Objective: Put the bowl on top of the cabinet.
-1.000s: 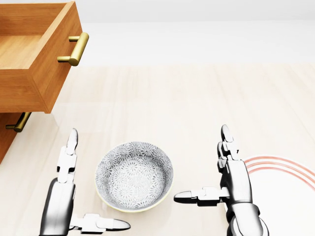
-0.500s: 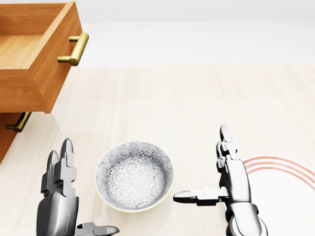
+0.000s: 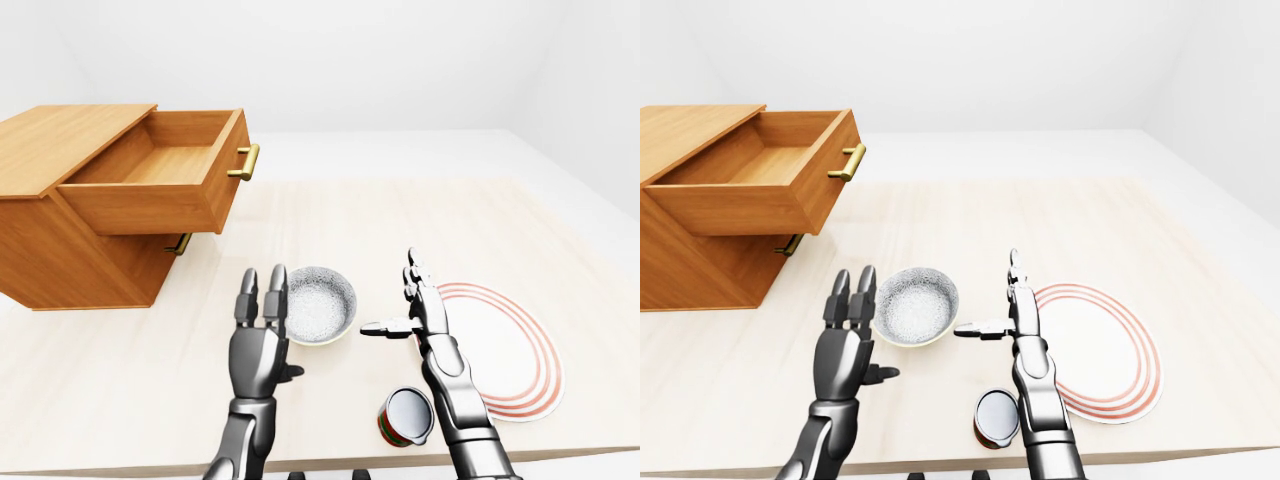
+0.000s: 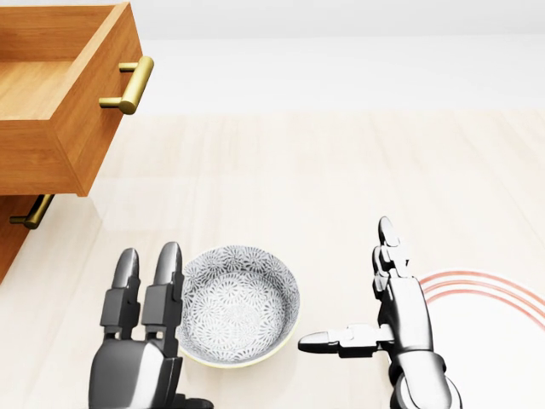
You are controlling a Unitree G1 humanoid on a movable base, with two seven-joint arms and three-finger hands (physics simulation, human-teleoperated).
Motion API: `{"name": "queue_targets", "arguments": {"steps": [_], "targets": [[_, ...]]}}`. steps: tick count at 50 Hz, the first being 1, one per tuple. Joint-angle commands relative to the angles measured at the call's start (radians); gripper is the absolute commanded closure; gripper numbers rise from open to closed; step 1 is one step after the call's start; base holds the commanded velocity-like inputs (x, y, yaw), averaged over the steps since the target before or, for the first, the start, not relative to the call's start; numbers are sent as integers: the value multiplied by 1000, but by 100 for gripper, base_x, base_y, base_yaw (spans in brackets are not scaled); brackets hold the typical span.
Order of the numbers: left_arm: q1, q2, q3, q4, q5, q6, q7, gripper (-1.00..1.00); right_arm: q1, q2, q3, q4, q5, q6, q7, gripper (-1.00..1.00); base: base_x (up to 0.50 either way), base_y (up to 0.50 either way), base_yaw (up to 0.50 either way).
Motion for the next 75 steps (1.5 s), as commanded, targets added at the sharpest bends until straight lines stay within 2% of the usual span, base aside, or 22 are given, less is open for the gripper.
{"name": "queue_targets", "arguments": {"steps": [1, 10, 37, 49, 50, 51, 68, 75], "targets": [[-20, 12, -68, 49, 86, 0, 0, -100, 1, 1, 2, -1, -1, -2, 2, -100, 0, 0, 0], [-22, 17, -93, 50, 103, 0, 0, -100, 3, 2, 5, -7, -3, 1, 4, -100, 0, 0, 0], [-94, -13, -85, 180, 109, 0, 0, -100, 13, 5, 12, -17, -11, -6, 11, -100, 0, 0, 0], [-88, -13, -90, 187, 107, 0, 0, -100, 18, 7, 16, -22, -11, -9, 14, -100, 0, 0, 0], [-85, -12, -92, 187, 104, 0, 0, -63, 20, 7, 16, -29, -12, -5, 14, -100, 0, 0, 0], [-84, -7, -96, 195, 114, 0, 0, 95, 20, 7, 16, -26, -11, -8, 15, -100, 0, 0, 0], [-66, -3, -86, 169, 93, 0, 0, 94, 39, 6, 10, -69, 0, 6, 17, -100, 0, 0, 0], [-62, -2, -78, 160, 80, 0, 0, 94, 32, 7, 13, -56, -1, 2, 15, -100, 0, 0, 0]]}}
